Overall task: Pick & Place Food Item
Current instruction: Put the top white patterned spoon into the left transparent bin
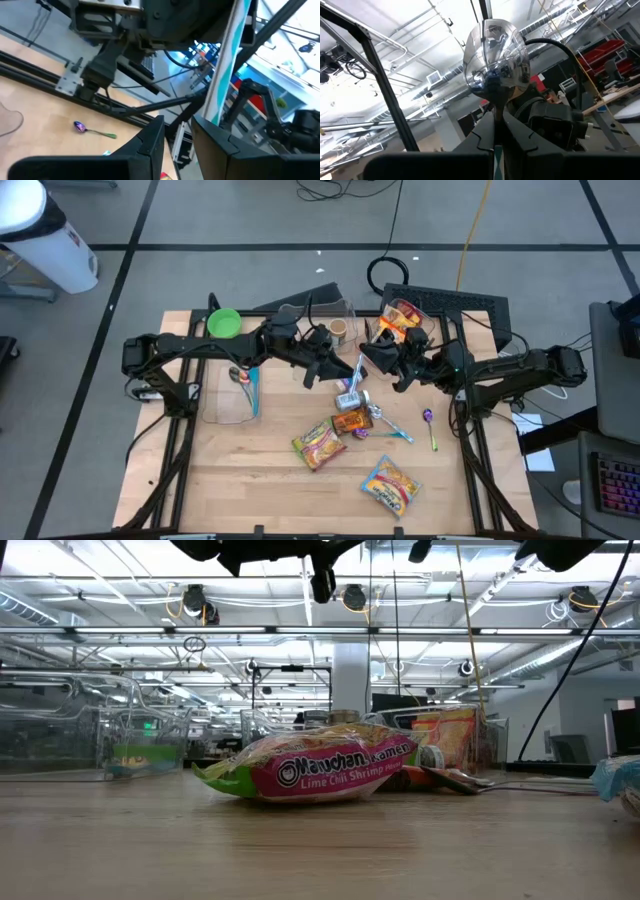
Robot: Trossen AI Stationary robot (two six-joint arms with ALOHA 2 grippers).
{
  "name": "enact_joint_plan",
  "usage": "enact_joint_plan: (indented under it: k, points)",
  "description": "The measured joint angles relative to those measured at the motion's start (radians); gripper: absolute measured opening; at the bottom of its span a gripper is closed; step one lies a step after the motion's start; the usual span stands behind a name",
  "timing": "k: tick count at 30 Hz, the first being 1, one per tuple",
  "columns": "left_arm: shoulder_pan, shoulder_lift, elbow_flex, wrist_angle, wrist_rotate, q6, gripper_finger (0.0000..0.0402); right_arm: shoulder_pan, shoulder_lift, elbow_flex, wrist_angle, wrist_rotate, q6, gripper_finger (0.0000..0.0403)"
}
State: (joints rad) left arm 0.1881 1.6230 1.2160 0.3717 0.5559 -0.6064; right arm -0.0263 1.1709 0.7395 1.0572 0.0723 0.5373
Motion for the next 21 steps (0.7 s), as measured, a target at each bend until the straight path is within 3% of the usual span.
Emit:
enact_joint_plan:
  k: [4,11,21]
  points:
    - [0.004,0.000,0.000,0.011,-0.005,-0.007,0.0102,0.000,0.000,0.000,-0.002,0.000,-0.002,0.0003]
    - [-0.007,0.000,0.000,0.120,0.095,-0.042,0.0102,-0.012,0.000,0.000,-0.014,0.000,-0.013,0.0003]
    - [-0.028,0.000,0.000,0.119,0.089,-0.051,0.0102,-0.033,0.000,0.000,-0.014,0.003,-0.004,0.0004]
